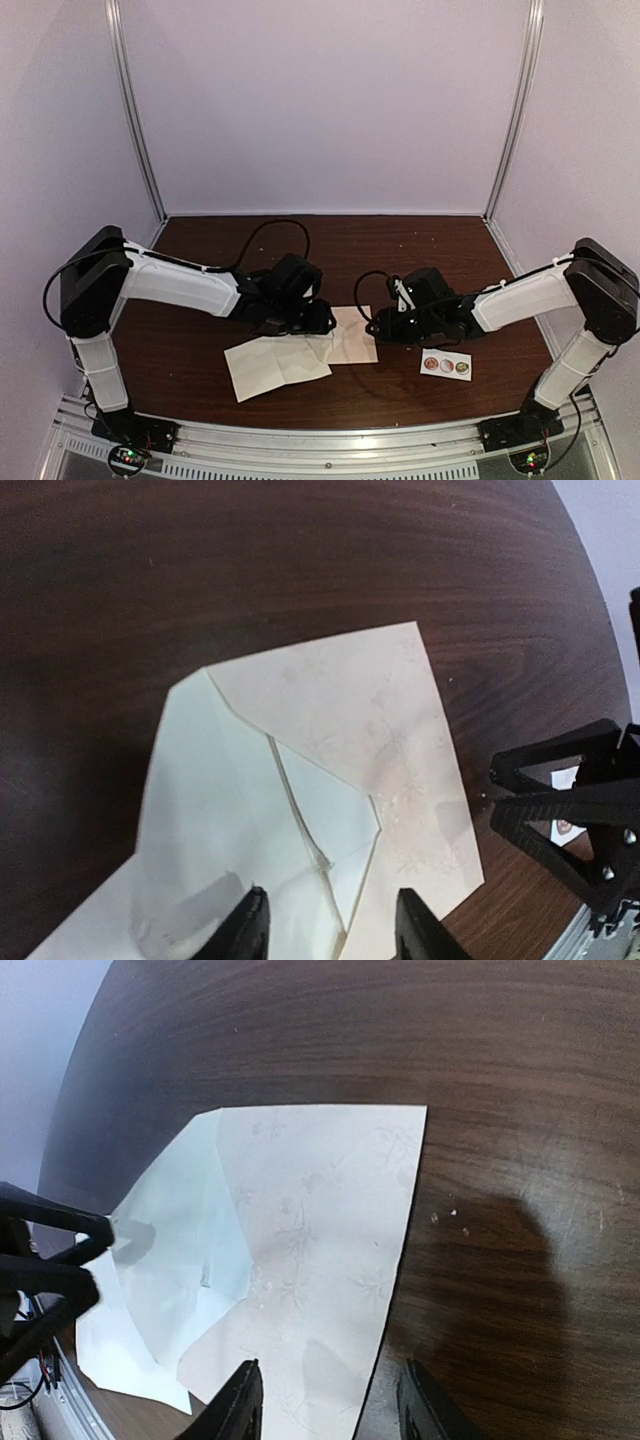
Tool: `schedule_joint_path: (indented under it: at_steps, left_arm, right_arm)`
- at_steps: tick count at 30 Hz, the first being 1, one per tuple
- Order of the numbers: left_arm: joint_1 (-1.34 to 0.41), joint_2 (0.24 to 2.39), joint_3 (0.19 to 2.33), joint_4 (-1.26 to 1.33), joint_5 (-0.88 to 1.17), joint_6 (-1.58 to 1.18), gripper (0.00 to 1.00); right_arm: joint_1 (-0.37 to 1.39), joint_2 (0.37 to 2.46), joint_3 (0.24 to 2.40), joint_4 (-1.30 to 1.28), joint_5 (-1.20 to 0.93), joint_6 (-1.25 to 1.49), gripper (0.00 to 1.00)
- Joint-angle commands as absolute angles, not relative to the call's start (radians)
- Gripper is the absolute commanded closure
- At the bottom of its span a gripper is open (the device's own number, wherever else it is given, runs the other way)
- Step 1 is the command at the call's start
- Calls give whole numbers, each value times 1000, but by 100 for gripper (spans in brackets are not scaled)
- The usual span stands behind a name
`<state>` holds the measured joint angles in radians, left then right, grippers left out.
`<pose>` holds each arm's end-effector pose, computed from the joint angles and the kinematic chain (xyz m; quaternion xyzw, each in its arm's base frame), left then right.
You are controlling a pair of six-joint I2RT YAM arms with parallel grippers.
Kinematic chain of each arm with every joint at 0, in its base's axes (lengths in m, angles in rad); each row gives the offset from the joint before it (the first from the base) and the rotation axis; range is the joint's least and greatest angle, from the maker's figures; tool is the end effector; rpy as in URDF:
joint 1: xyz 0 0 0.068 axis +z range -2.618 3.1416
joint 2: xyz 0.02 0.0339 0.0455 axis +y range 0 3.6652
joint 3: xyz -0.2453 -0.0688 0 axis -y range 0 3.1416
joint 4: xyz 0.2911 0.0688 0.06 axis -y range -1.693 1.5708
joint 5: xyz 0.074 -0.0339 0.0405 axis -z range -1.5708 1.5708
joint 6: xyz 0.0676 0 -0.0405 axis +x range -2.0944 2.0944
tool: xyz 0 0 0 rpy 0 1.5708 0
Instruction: Place the letter into the envelope and seal it
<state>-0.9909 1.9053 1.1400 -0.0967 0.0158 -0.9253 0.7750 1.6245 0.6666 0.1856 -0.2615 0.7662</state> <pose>0.2425 -0.3722 0.0793 0.0335 0.9372 -0.2882 0.1935 0.2374 0.2570 0.0576 -0.0547 0.9133 0.3546 0.1929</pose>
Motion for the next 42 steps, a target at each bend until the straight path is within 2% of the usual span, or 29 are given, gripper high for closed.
schedule_joint_path:
  at_steps: [1, 4, 9, 14, 17, 21, 26, 42]
  left_arm:
    - [-984, 1705, 1103, -142, -169, -835, 46]
    - [-971, 1627, 1080, -214, -175, -830, 36]
    - [-927, 1537, 951, -224, -63, -840, 27]
    - [-835, 1502, 835, -192, 67, -807, 25]
    - [-779, 1490, 762, -101, 157, -807, 25]
    - [-767, 1503, 705, 50, 234, -811, 25]
    - [-767, 1578, 699, 85, 230, -792, 25]
    - [-767, 1542, 567, 121, 247, -783, 25]
  right_arm:
    - [780, 1528, 714, 69, -161, 679, 51]
    - [784, 1471, 713, 45, -161, 645, 47]
    - [823, 1364, 649, 111, -212, 650, 36]
    - [904, 1318, 579, 212, -233, 721, 27]
    - [970, 1341, 575, 241, -220, 746, 25]
    - [1053, 1424, 604, 298, -210, 780, 24]
    - [1117, 1578, 701, 327, -234, 766, 29]
    - [1130, 1864, 892, 251, -234, 748, 37]
